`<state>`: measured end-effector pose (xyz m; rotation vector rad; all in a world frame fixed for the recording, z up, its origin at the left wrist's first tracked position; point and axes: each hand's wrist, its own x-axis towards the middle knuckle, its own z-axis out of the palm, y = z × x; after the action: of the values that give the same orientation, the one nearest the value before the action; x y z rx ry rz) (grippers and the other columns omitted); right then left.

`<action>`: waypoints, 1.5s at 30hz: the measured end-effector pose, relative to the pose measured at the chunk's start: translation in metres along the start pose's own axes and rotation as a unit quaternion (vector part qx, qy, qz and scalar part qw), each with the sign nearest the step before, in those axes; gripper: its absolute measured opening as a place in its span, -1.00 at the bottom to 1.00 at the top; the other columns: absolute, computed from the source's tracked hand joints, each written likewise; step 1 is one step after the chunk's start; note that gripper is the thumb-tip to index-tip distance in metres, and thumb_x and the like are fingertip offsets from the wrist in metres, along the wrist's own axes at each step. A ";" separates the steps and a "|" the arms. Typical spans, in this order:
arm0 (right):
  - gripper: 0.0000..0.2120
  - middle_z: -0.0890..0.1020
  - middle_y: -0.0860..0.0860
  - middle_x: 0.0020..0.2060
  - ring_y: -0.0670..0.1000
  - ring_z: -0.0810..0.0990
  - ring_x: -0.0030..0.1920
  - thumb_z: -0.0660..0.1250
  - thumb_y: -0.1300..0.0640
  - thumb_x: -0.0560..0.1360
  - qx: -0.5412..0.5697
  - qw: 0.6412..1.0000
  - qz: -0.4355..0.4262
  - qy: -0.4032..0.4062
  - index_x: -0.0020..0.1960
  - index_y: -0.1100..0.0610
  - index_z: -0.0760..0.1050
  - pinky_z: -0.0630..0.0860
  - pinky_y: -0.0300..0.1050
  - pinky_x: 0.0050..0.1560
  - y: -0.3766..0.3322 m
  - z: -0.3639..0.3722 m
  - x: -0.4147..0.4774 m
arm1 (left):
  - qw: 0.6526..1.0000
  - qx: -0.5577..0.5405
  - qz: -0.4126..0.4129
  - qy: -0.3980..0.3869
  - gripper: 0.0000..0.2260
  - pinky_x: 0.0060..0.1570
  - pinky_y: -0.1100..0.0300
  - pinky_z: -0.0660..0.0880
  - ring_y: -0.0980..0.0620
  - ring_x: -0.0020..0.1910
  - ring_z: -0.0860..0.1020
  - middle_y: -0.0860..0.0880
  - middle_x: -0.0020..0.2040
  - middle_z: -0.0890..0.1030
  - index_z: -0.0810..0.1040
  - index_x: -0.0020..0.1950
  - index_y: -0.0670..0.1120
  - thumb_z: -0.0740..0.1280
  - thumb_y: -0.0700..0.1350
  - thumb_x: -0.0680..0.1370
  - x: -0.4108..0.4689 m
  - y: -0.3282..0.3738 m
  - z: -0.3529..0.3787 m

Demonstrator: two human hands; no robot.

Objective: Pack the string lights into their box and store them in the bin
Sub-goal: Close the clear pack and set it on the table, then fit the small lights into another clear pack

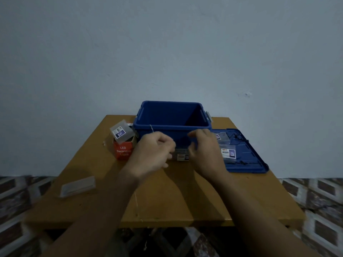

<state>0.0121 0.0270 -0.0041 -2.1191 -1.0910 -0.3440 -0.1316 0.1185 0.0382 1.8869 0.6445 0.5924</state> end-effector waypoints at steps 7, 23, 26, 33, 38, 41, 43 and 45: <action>-0.55 0.44 0.05 0.36 0.12 0.34 0.34 0.24 0.06 0.60 -0.191 0.960 -0.193 -0.071 0.47 0.02 0.30 0.34 0.09 0.27 -0.027 0.005 0.050 | 0.989 0.092 -0.013 0.117 -0.90 -0.11 0.00 0.63 -0.01 -0.11 0.60 -0.03 -0.09 0.59 0.56 0.00 -0.03 0.27 -0.07 0.64 0.014 -0.004 -0.035; -0.58 0.50 0.08 0.29 0.14 0.39 0.31 0.01 -0.13 0.69 -0.176 0.956 -0.180 -0.153 0.50 -0.05 0.28 0.33 0.21 0.28 -0.068 0.038 0.082 | 0.995 0.006 -0.086 0.051 -0.87 -0.32 0.28 0.44 0.08 -0.22 0.60 -0.07 -0.15 0.67 0.62 0.02 -0.09 0.29 -0.14 0.64 0.007 -0.013 -0.055; -0.61 0.53 0.10 0.27 0.17 0.44 0.29 0.01 -0.10 0.69 -0.107 0.977 -0.124 -0.134 0.42 0.00 0.37 0.36 0.24 0.24 -0.073 0.028 0.091 | 0.995 -0.016 -0.051 0.079 -0.88 -0.39 0.30 0.47 0.11 -0.33 0.58 -0.06 -0.24 0.65 0.62 -0.02 -0.13 0.32 -0.12 0.62 0.004 0.000 -0.068; -0.57 0.64 0.18 0.11 0.21 0.56 0.07 0.05 -0.14 0.69 0.026 0.991 -0.066 -0.113 0.18 0.17 0.51 0.51 0.10 0.08 -0.079 -0.018 0.107 | 0.989 -0.073 0.007 0.125 -0.84 -0.36 0.25 0.53 0.11 -0.38 0.57 -0.03 -0.35 0.64 0.66 -0.11 -0.19 0.34 -0.17 0.58 -0.024 0.038 -0.095; -0.55 0.54 0.08 -0.25 0.18 0.53 -0.14 0.05 -0.16 0.69 0.011 0.992 -0.069 -0.105 -0.15 0.14 0.44 0.41 -0.02 -0.16 -0.084 -0.057 0.090 | 0.988 -0.101 0.022 0.116 -0.84 -0.30 0.16 0.53 0.07 -0.34 0.58 -0.05 -0.34 0.65 0.66 -0.08 -0.22 0.34 -0.17 0.58 -0.047 0.050 -0.097; -0.57 0.60 0.08 -0.28 0.19 0.63 -0.21 0.13 -0.09 0.69 0.035 0.990 -0.058 -0.120 -0.06 0.24 0.53 0.56 0.03 -0.21 -0.087 -0.079 0.074 | 0.987 -0.112 0.019 0.110 -0.86 -0.26 0.14 0.51 0.07 -0.35 0.58 -0.05 -0.35 0.64 0.66 -0.08 -0.23 0.35 -0.18 0.57 -0.059 0.051 -0.090; -0.72 0.64 0.10 -0.22 0.18 0.70 -0.24 0.22 0.04 0.67 0.059 0.987 -0.053 -0.142 0.02 0.25 0.56 0.67 0.07 -0.24 -0.090 -0.095 0.059 | 0.988 -0.116 0.014 0.098 -0.86 -0.25 0.12 0.51 0.05 -0.33 0.58 -0.07 -0.33 0.64 0.65 -0.07 -0.23 0.35 -0.18 0.57 -0.069 0.050 -0.085; -0.74 0.65 0.11 -0.23 0.08 0.71 -0.33 0.20 0.11 0.68 0.105 0.982 -0.037 -0.152 0.01 0.27 0.55 0.66 -0.09 -0.33 -0.093 -0.110 0.043 | 0.990 -0.119 0.006 0.078 -0.87 -0.20 0.07 0.53 0.00 -0.28 0.60 -0.09 -0.29 0.66 0.66 -0.06 -0.21 0.36 -0.17 0.57 -0.077 0.047 -0.079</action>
<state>-0.0264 0.0114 0.1408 -1.9850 -1.3208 0.0641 -0.2325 0.1030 0.1016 1.6339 0.6321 0.7947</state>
